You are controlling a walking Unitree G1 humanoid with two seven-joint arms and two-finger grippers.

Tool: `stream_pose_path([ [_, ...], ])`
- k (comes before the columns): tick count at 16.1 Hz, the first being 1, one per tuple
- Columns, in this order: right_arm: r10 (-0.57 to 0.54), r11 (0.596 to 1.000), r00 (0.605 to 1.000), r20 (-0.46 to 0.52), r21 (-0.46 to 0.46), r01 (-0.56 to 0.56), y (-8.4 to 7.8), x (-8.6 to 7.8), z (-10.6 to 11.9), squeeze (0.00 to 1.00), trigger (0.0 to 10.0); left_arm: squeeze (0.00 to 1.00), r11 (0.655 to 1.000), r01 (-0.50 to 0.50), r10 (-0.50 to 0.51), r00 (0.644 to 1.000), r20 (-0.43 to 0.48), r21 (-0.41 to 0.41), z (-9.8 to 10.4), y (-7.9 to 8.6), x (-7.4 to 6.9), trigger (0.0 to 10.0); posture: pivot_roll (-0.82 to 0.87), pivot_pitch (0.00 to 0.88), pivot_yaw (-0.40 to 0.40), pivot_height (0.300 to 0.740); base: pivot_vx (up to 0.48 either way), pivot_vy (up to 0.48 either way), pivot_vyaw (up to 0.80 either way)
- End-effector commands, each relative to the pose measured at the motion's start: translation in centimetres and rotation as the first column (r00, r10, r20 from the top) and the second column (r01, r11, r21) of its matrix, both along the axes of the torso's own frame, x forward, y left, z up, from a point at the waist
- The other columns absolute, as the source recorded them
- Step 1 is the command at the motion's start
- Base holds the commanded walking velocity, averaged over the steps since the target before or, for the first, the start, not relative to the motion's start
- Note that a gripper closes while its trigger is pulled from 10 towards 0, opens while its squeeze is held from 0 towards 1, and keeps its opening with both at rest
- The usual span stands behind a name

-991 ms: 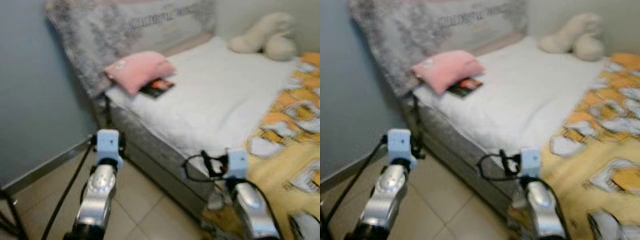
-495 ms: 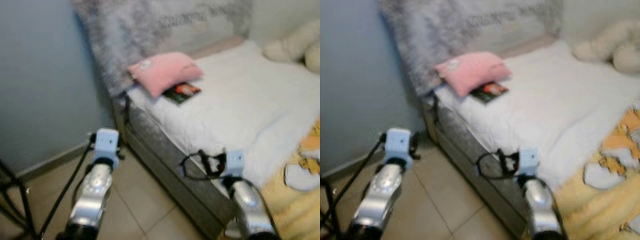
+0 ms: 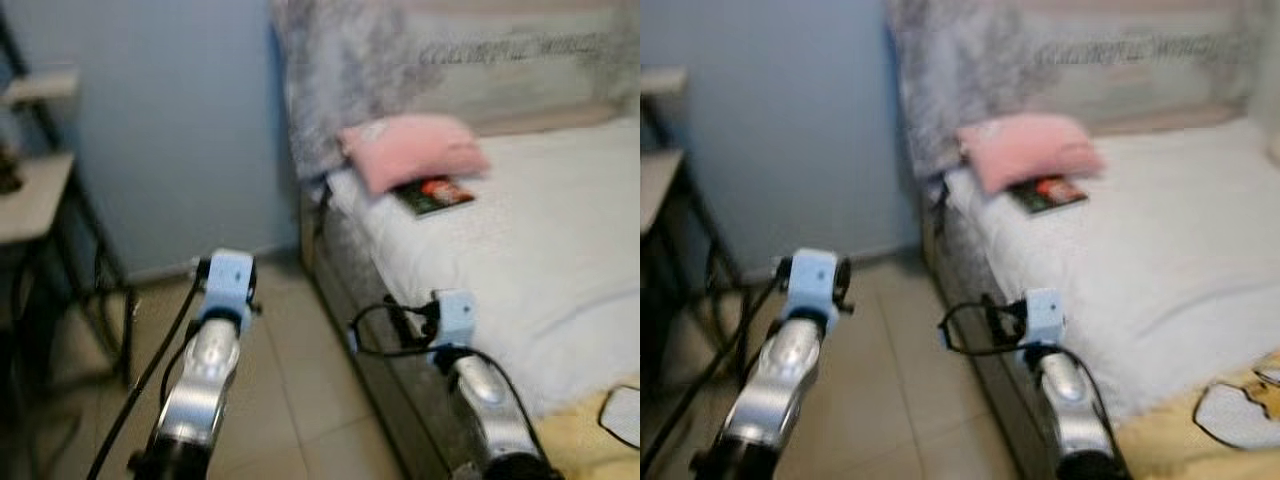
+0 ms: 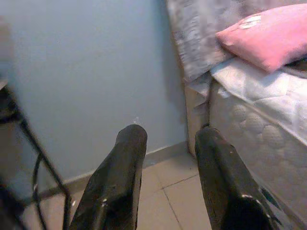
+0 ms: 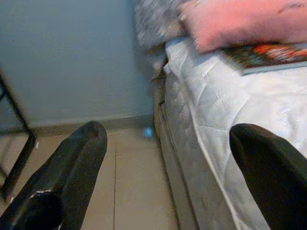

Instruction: Clean up the room

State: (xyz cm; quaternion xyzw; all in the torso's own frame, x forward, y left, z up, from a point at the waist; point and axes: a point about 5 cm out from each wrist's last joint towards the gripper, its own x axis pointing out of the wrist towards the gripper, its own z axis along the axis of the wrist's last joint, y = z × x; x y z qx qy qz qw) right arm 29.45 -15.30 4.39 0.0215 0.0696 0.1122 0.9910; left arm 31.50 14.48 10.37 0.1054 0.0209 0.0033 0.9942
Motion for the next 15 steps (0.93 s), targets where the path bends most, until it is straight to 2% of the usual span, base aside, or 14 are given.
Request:
stream_pose_path([
  [1,0.020,1.000,1.000,0.004,0.014,-0.020,0.8,0.1,0.1,0.00,10.0,0.00,0.999,-0.040,0.040,0.998,-0.038,-0.012,-0.5,1.4,0.0,10.0,0.21,0.000,0.024,0.740,0.000,0.000,0.52],
  [3,0.029,0.999,1.000,-0.002,0.019,-0.029,0.9,0.0,-0.1,0.00,10.0,0.00,0.998,-0.055,0.056,0.998,0.014,-0.031,0.4,1.8,0.2,10.0,0.20,0.000,0.028,0.740,0.000,0.000,0.53],
  [4,0.043,0.999,0.999,-0.004,0.023,-0.043,1.1,-0.1,-0.2,0.00,10.0,0.00,0.995,-0.096,0.096,0.995,0.009,0.000,0.4,2.2,0.3,10.0,0.20,0.000,0.029,0.740,0.000,0.000,0.52],
  [6,0.028,0.999,1.000,-0.002,0.037,-0.028,1.1,-0.1,-0.2,0.00,10.0,0.00,0.990,-0.134,0.134,0.991,-0.021,-0.052,0.0,2.8,0.4,10.0,0.20,0.000,0.030,0.740,0.266,0.000,0.52],
  [8,0.009,1.000,1.000,-0.018,0.030,-0.009,0.9,0.0,-0.3,0.00,10.0,0.00,0.988,-0.141,0.139,0.990,-0.031,-0.066,-0.3,3.1,0.2,10.0,0.20,0.000,0.030,0.740,0.429,0.000,0.00],
  [10,-0.019,1.000,1.000,0.011,0.024,0.019,0.4,0.0,0.0,0.00,10.0,0.00,0.989,-0.129,0.127,0.991,-0.031,-0.075,-0.3,2.9,0.2,10.0,0.19,0.000,0.033,0.740,0.442,0.000,0.00],
  [15,-0.004,1.000,1.000,0.024,-0.002,0.004,0.3,0.0,0.1,0.00,10.0,0.00,0.997,-0.058,0.057,0.998,-0.006,-0.049,-0.1,2.7,0.5,10.0,0.19,0.000,0.025,0.740,0.457,0.000,0.58],
])
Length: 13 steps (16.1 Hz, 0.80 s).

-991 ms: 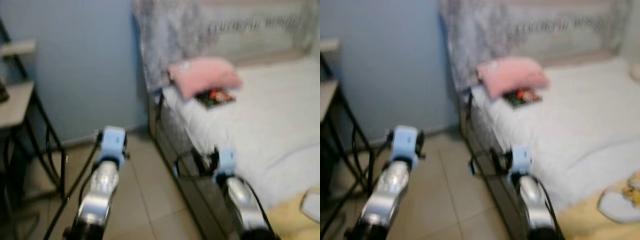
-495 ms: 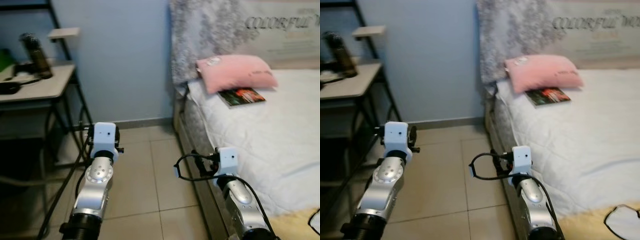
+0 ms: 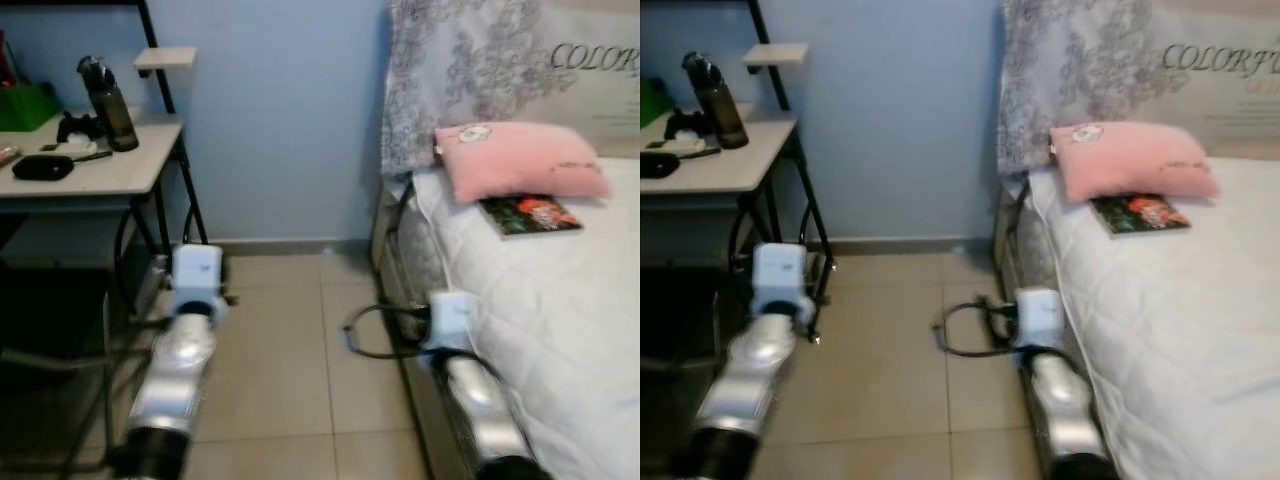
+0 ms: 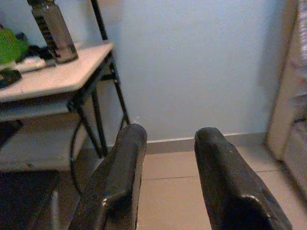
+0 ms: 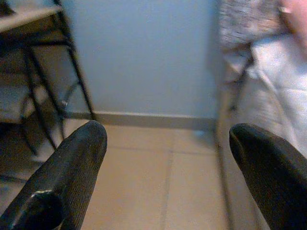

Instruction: Clean up the room

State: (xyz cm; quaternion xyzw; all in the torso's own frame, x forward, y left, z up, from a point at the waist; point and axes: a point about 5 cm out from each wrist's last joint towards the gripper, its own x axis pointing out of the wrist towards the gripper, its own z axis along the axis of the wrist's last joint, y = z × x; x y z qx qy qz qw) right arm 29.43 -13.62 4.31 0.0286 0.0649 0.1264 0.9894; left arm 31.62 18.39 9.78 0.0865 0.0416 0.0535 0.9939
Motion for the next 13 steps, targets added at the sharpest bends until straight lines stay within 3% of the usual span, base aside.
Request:
stream_pose_path([
  [1,-0.030,0.999,0.999,0.017,-0.018,0.030,-1.36,0.01,0.23,0.00,10.0,0.00,0.999,0.040,-0.040,0.999,0.026,-0.022,0.47,-1.05,0.45,10.0,0.19,0.000,0.025,0.740,0.480,0.000,0.53],
  [9,0.010,0.999,1.000,-0.002,-0.035,-0.010,-0.83,0.05,0.03,0.00,10.0,0.00,0.998,0.064,-0.064,0.997,0.045,0.000,0.38,-0.95,0.17,10.0,0.20,0.000,0.018,0.740,0.480,0.000,0.52],
  [13,0.012,1.000,1.000,-0.007,-0.018,-0.012,-0.49,-0.10,-0.12,0.00,10.0,0.00,0.997,0.075,-0.076,0.996,0.052,0.008,0.49,-0.56,0.28,10.0,0.20,0.000,0.019,0.740,0.480,0.000,0.00],
])
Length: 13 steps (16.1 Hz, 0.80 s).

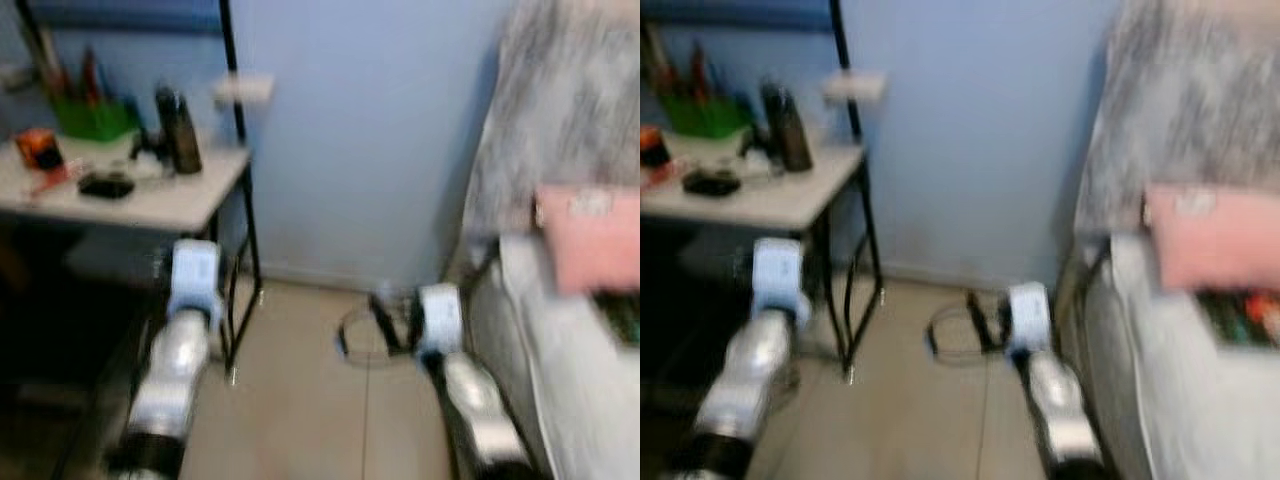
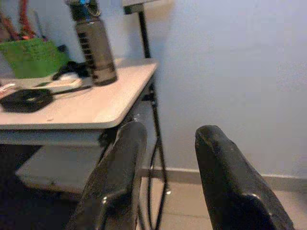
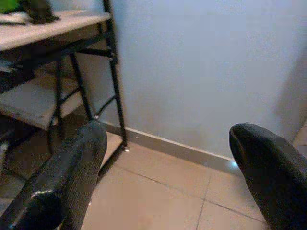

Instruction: Clean up the room

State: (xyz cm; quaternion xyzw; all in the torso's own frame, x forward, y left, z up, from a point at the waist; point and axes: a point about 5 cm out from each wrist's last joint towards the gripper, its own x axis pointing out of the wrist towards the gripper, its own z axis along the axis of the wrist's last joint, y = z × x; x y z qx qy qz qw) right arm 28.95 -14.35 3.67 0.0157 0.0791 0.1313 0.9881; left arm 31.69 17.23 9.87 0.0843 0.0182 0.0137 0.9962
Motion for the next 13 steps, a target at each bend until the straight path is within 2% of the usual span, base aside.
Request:
stream_pose_path([
  [1,-0.002,1.000,1.000,0.018,0.011,0.001,0.2,0.4,0.5,0.00,10.0,0.00,1.000,-0.005,0.005,1.000,0.014,0.012,0.4,0.6,0.2,10.0,0.20,0.000,0.019,0.740,0.480,0.000,0.00],
  [6,0.006,1.000,1.000,0.030,0.007,-0.006,0.3,0.3,0.7,0.00,10.0,0.00,0.998,0.063,-0.064,0.998,0.030,0.029,0.6,0.5,0.4,10.0,0.20,0.000,0.017,0.740,0.480,0.000,0.00],
  [9,0.023,1.000,0.999,0.036,-0.004,-0.023,0.7,0.3,0.7,0.00,10.0,0.00,0.996,0.091,-0.091,0.995,0.045,0.009,0.8,0.6,0.6,10.0,0.21,0.000,0.015,0.740,0.480,0.000,0.00],
  [11,0.025,1.000,0.998,0.054,-0.004,-0.025,1.1,0.7,1.1,0.00,10.0,0.00,0.995,0.101,-0.102,0.993,0.063,0.022,1.4,1.1,1.2,10.0,0.22,0.000,0.013,0.740,0.480,0.000,0.00],
  [12,0.009,1.000,0.995,0.094,-0.024,-0.007,1.1,0.9,1.6,0.00,10.0,0.00,0.994,0.102,-0.103,0.992,0.072,0.026,1.5,1.3,1.2,10.0,0.22,0.000,0.012,0.740,0.480,0.000,0.00],
  [13,-0.043,0.997,0.980,0.192,-0.049,0.053,0.7,1.4,2.9,0.00,10.0,0.00,0.996,0.090,-0.091,0.992,0.084,0.012,1.6,1.5,1.1,10.0,0.22,0.000,0.009,0.740,0.480,0.000,0.00],
])
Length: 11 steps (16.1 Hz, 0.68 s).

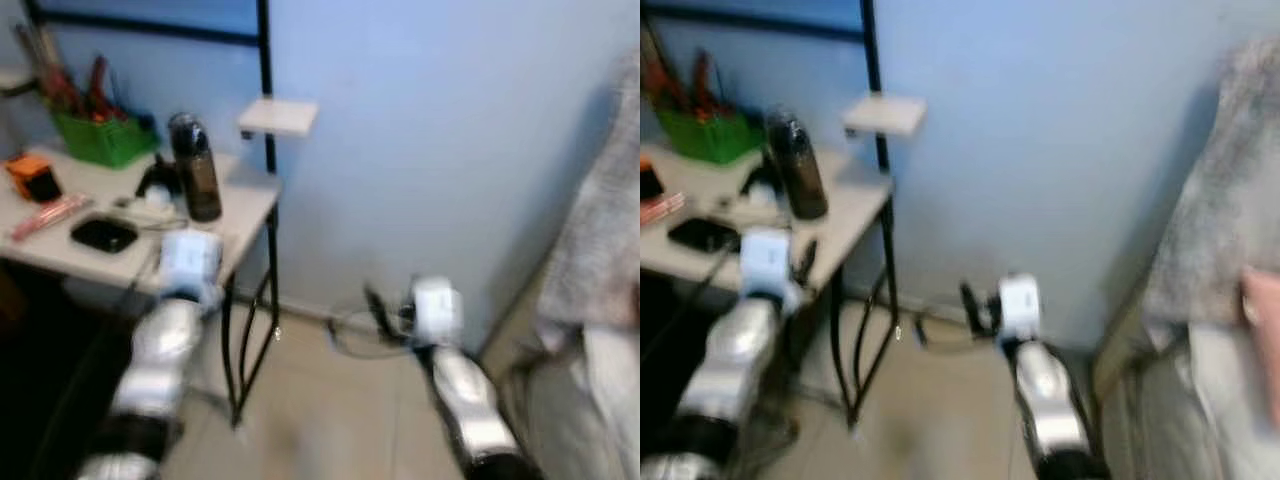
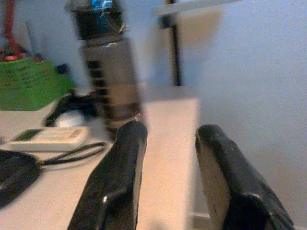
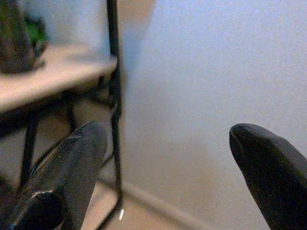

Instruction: Clean up the room

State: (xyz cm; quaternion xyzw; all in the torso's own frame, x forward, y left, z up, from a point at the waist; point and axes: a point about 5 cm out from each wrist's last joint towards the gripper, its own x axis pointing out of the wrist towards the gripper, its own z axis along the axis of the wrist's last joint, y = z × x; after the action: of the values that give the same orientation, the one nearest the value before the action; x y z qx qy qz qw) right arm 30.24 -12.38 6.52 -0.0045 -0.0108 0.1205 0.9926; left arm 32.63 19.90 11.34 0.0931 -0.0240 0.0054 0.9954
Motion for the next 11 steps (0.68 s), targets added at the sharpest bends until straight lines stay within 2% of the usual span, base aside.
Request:
stream_pose_path([
  [1,-0.086,0.996,0.994,0.075,0.006,0.085,-1.8,0.4,1.4,0.00,10.0,0.00,0.993,-0.109,0.110,0.994,0.018,-0.046,0.0,0.4,-0.3,10.0,0.22,0.000,0.010,0.740,0.480,0.000,0.00],
  [2,-0.094,0.996,0.991,0.091,0.011,0.093,-2.4,-0.4,1.6,0.00,10.0,0.00,0.982,-0.157,0.155,0.988,-0.025,-0.110,-0.6,0.5,-1.1,10.0,0.21,0.000,0.010,0.740,0.000,0.000,0.00],
  [3,-0.090,0.996,0.994,0.063,-0.006,0.091,-3.4,-2.1,0.7,0.00,10.0,0.00,0.977,-0.118,0.106,0.991,-0.078,-0.177,-1.1,-0.8,-2.5,10.0,0.22,0.000,0.007,0.740,0.000,0.000,0.00],
  [4,-0.068,0.997,0.998,-0.001,-0.031,0.068,-4.3,-4.3,-0.8,0.00,10.0,0.00,0.955,0.095,-0.115,0.992,-0.055,-0.281,-0.6,-4.6,-4.6,10.0,0.22,0.000,0.005,0.740,0.000,0.000,0.00],
  [5,-0.050,0.997,0.997,-0.051,-0.064,0.047,-5.3,-5.6,-1.7,0.00,10.0,0.00,0.950,0.223,-0.216,0.975,0.059,-0.219,0.7,-6.3,-6.1,10.0,0.21,0.000,-0.003,0.740,0.000,0.000,0.00],
  [6,-0.071,0.996,0.995,-0.070,-0.059,0.067,-6.1,-6.1,-1.6,0.00,10.0,0.00,0.959,0.203,-0.195,0.979,0.056,-0.196,0.7,-6.2,-6.2,10.0,0.21,0.000,-0.008,0.740,0.000,0.000,0.00],
  [7,-0.073,0.996,0.994,-0.077,-0.061,0.068,-6.4,-6.9,-1.4,0.00,10.0,0.00,0.966,0.148,-0.140,0.989,0.053,-0.211,1.0,-5.5,-6.1,10.0,0.21,0.000,-0.012,0.740,0.000,0.000,0.00],
  [9,-0.068,0.995,0.993,-0.097,-0.073,0.061,-6.4,-7.9,-1.3,0.00,10.0,0.00,0.964,0.153,-0.145,0.988,0.052,-0.219,1.4,-5.4,-6.5,10.0,0.21,0.000,-0.024,0.740,0.000,0.000,0.00],
  [11,-0.059,0.997,0.990,-0.126,-0.056,0.052,-5.7,-7.2,-1.5,0.00,10.0,0.00,0.962,0.140,-0.136,0.990,0.034,-0.232,1.0,-5.2,-6.0,10.0,0.21,0.000,-0.030,0.740,0.000,0.000,0.00],
])
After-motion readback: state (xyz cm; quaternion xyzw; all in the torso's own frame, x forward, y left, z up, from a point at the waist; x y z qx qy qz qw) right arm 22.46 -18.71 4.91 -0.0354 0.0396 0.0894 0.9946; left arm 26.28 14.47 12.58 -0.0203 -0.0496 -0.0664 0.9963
